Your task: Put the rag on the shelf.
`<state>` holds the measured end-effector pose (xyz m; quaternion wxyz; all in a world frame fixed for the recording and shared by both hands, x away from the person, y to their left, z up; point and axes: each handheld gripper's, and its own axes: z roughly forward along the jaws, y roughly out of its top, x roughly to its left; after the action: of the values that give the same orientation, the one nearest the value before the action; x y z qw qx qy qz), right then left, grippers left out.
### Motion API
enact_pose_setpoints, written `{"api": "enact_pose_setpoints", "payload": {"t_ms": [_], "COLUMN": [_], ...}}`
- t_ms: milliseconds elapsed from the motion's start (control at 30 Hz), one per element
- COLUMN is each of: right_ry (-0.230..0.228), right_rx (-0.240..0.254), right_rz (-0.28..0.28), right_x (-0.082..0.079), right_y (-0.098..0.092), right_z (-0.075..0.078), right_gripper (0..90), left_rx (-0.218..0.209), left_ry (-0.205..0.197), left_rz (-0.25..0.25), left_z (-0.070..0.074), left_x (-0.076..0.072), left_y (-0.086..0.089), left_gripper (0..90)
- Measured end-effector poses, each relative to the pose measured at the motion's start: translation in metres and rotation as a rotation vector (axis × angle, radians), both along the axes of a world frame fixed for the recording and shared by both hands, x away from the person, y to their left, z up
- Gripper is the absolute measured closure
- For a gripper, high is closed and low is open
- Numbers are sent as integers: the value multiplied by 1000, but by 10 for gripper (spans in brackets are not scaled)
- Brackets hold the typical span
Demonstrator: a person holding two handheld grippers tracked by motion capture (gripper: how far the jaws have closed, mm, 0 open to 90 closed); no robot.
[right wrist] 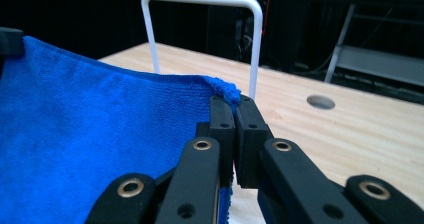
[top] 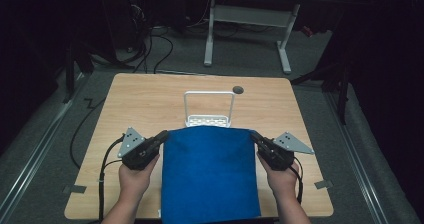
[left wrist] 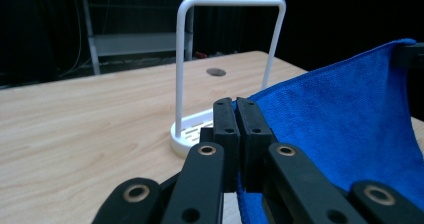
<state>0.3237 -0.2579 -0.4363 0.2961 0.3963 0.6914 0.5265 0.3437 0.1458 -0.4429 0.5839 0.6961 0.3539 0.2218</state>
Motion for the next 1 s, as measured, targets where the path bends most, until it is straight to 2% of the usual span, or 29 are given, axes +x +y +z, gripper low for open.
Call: {"api": "enact_pose_setpoints", "payload": {"t_ms": [167, 233, 400, 467, 600, 633, 667, 700, 800, 833, 967, 1000], "right_ry": [-44, -52, -85, -102, -126, -139, -139, -156, -166, -181, -194, -196], "right_rx": [23, 27, 38, 41, 44, 48, 48, 52, 59, 60, 64, 70], "right_rz": [9, 6, 9, 9, 7, 5, 5, 4, 1, 0, 0, 3], "right_x": [-9, -11, -18, -22, -26, -28, -28, -30, -31, -31, -28, -27], "right_y": [-1, -1, 0, 0, -1, -2, -2, -4, -5, -7, -5, -4], "right_z": [12, 15, 24, 29, 35, 39, 39, 43, 47, 52, 61, 63], "right_gripper": [890, 891, 890, 890, 891, 891, 891, 891, 891, 891, 892, 892], "left_rx": [-37, -39, -48, -38, -43, -48, -48, -48, -51, -60, -82, -75], "left_ry": [-40, -42, -82, -121, -151, -171, -171, -194, -208, -229, -243, -256], "left_rz": [0, -2, 1, 10, 7, 9, 9, 15, 20, 24, 18, 19], "left_z": [13, 14, 24, 31, 39, 43, 43, 48, 54, 60, 68, 76], "left_x": [-7, -8, -14, -20, -25, -29, -29, -30, -27, -24, -18, -14], "left_y": [3, 4, 5, 6, 7, 8, 8, 9, 9, 9, 11, 11], "left_gripper": [887, 886, 887, 887, 887, 887, 887, 887, 887, 888, 889, 889]}}
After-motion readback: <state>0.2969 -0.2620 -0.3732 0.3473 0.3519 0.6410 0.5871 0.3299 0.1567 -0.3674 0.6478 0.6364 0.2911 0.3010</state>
